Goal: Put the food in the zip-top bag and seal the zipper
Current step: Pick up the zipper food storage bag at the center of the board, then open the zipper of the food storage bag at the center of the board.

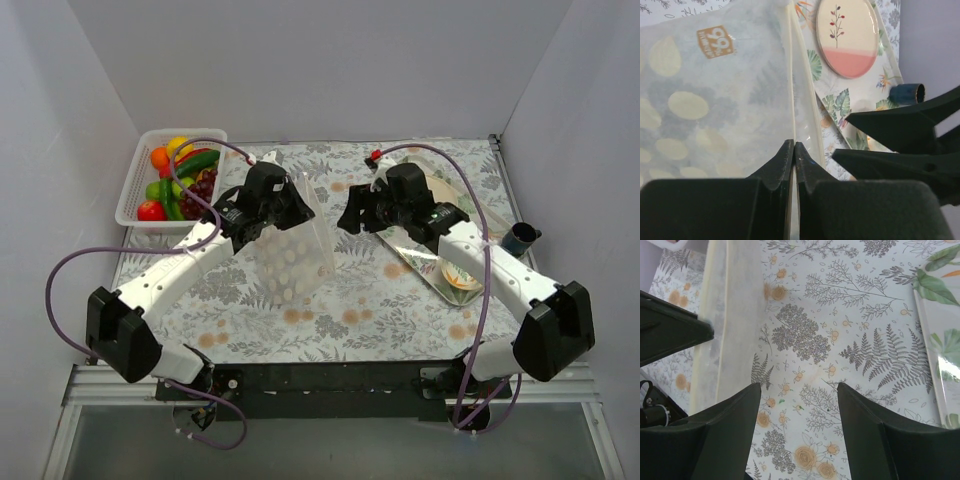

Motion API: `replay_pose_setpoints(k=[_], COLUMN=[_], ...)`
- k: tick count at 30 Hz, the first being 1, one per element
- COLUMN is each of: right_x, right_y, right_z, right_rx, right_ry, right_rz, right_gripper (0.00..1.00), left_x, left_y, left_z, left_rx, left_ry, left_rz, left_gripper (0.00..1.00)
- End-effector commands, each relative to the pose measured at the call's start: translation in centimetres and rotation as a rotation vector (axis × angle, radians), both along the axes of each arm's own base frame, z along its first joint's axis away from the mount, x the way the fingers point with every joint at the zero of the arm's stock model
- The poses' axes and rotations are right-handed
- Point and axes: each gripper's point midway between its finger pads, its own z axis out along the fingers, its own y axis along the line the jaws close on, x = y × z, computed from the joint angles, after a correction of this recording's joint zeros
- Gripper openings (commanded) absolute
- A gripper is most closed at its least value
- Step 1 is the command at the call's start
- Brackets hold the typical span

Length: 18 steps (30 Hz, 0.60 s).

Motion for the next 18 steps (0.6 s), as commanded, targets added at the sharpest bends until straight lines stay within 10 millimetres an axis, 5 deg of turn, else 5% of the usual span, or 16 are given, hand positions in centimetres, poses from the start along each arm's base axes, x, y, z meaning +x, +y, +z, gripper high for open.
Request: replay_pose_setpoints(k=[1,6,18], right_x=[0.1,-1.0,1.1], right_y=[-1.2,0.4,4.1], right_z=[6.4,7.6,3.2], right_rx=[0.092,0.113,0.024], right_ry=[-0.123,-0.142,-0.053], right_rz=[-0.079,-0.023,0.012], right_gripper=[0.71,0.7,0.61], left_x=[-0.2,-0.1,-0.4], left_y=[-0.2,-0.9,-1.5], left_z=[0.2,0.4,1.5], left_rx=[0.029,0.021,-0.003], left_ry=[-0.04,-0.04,-0.053], left_rz=[-0.066,-0.105,-0.137], left_gripper=[0.0,0.0,0.0])
